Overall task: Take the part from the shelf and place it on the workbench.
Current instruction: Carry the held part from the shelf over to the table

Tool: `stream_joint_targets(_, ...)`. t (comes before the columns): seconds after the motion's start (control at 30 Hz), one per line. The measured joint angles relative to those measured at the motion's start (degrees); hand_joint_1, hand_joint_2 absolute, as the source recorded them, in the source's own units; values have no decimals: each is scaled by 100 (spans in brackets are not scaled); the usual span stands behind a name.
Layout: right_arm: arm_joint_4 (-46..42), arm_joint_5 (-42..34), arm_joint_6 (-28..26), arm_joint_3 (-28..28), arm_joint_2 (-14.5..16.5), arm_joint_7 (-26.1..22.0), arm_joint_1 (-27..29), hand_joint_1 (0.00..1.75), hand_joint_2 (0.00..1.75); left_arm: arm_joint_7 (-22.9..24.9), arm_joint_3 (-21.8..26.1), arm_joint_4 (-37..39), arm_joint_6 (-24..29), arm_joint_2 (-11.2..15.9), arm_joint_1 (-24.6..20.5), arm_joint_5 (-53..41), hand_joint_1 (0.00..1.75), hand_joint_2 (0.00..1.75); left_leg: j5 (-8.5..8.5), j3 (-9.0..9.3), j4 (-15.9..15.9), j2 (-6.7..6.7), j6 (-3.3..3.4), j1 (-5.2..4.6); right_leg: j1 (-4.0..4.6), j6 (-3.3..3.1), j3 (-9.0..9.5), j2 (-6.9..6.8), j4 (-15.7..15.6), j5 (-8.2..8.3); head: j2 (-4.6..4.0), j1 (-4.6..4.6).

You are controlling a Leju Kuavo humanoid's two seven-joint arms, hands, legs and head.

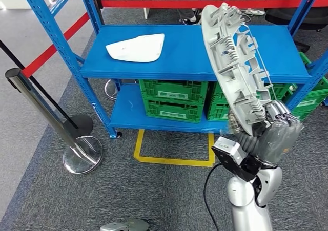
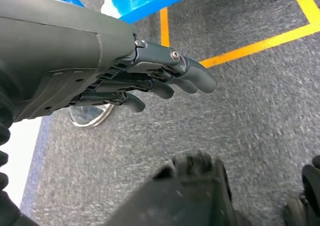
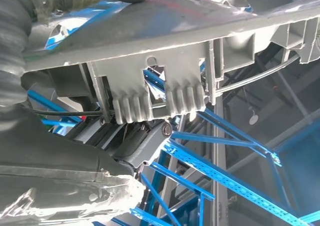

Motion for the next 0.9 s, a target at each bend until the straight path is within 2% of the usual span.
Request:
stream_joint_targets(0.07, -5, -9, 0, -22, 1, -10, 4, 175, 175, -4, -3, 0, 5, 5, -1, -10, 0, 175, 142, 499, -736, -11, 179, -92, 35, 7, -60, 0, -1, 57, 0, 5)
stream_joint_targets(0.1, -7, -24, 0, -29, 1, -19, 5, 175, 175, -12, -6, 0, 8, 7, 0, -25, 0, 175, 157, 644, -980, -14, 234, -132, 36, 22, -87, -4, 0, 86, 0, 6)
stream_joint_targets(0.13, -8, -44, 0, -34, 1, -29, 7, 175, 175, -22, -10, 0, 10, 9, 1, -42, 0, 175, 147, 701, -1105, -12, 256, -157, 35, 48, -112, -13, -1, 117, 0, 3)
stream_joint_targets(0.2, -6, -103, 0, -39, 0, -45, 7, 175, 175, -45, -23, 0, 8, 2, 2, -70, 0, 175, 208, 689, -1202, -2, 241, -148, 26, 104, -163, -24, 9, 156, 0, -1)
stream_joint_targets(0.23, -2, -135, 0, -42, 0, -53, 5, 175, 175, -54, -37, 0, 5, -3, 0, -81, 0, 175, 253, 683, -1247, 5, 238, -128, 30, 135, -214, -23, 70, 103, 0, 4)
stream_joint_targets(0.3, 17, -202, 0, -45, -4, -73, 2, 175, 175, -63, -77, 0, -2, -10, -5, -94, 0, 175, 344, 654, -1315, 18, 241, -90, 26, 191, -425, -16, 505, -202, 0, 25)
stream_joint_targets(0.37, 53, -248, 0, -46, -9, -86, 0, 175, 175, -64, -110, 0, -7, -11, -6, -97, 0, 175, 394, 584, -1311, 22, 251, -89, 3, 245, -704, -14, 1230, -580, 0, 36)
stream_joint_targets(0.4, 77, -266, 0, -48, -12, -87, 0, 175, 175, -64, -121, 0, -11, -11, -6, -97, 0, 175, 417, 551, -1305, 25, 243, -88, -12, 268, -782, -16, 1478, -666, -1, 34)
stream_joint_targets(0.43, 102, -280, 0, -50, -13, -87, -1, 175, 175, -64, -131, 0, -17, -11, -6, -97, 0, 175, 435, 523, -1297, 28, 234, -87, -27, 290, -761, -19, 1527, -648, -1, 35)
stream_joint_targets(0.47, 125, -291, 0, -54, -14, -86, -3, 175, 175, -65, -141, 0, -24, -13, -7, -97, 0, 175, 448, 499, -1283, 29, 224, -84, -44, 307, -626, -24, 1354, -534, -1, 37)
stream_joint_targets(0.53, 156, -299, 0, -61, -14, -87, -7, 175, 175, -65, -158, 0, -35, -14, -8, -97, 0, 175, 447, 463, -1231, 29, 188, -84, -71, 333, -146, -55, 601, -244, 0, 36)
stream_joint_targets(0.57, 165, -299, 0, -63, -14, -91, -8, 175, 175, -66, -163, 0, -39, -14, -8, -97, 0, 175, 439, 434, -1182, 30, 166, -94, -73, 318, 52, -66, 269, -166, 0, 36)
stream_joint_targets(0.6, 173, -300, 0, -65, -14, -95, -8, 175, 175, -68, -166, 0, -45, -14, -6, -97, 0, 175, 437, 403, -1142, 32, 140, -105, -70, 292, 163, -72, 68, -140, 0, 32)
stream_joint_targets(0.7, 203, -303, 0, -88, -14, -103, -4, 175, 175, -74, -172, 0, -54, -13, -2, -97, 0, 175, 449, 328, -1085, 48, 73, -114, -61, 181, 156, -46, 5, -124, 0, 17)
stream_joint_targets(0.73, 209, -304, 0, -97, -14, -103, -4, 175, 175, -75, -173, 0, -54, -12, -3, -97, 0, 175, 403, 306, -1043, 44, 43, -109, -70, 149, 146, -40, 4, -108, 0, 11)
stream_joint_targets(0.8, 214, -303, 0, -108, -14, -103, -4, 175, 175, -75, -178, 0, -54, -11, -4, -97, 0, 175, 130, 160, -685, 28, -35, -79, -95, 87, 132, -36, -7, -77, -1, -9)
stream_joint_targets(0.87, 222, -301, 0, -114, -14, -103, -3, 175, 175, -76, -193, 0, -55, -11, -2, -97, 0, 175, -257, -142, 39, 21, -105, -30, -96, 54, 102, -30, -6, -61, 0, -27)
stream_joint_targets(0.9, 230, -300, 0, -119, -14, -103, -2, 175, 175, -76, -202, 0, -60, -11, -2, -97, 0, 175, -371, -272, 347, 21, -125, -7, -95, 48, 88, -26, -5, -54, 0, -26)
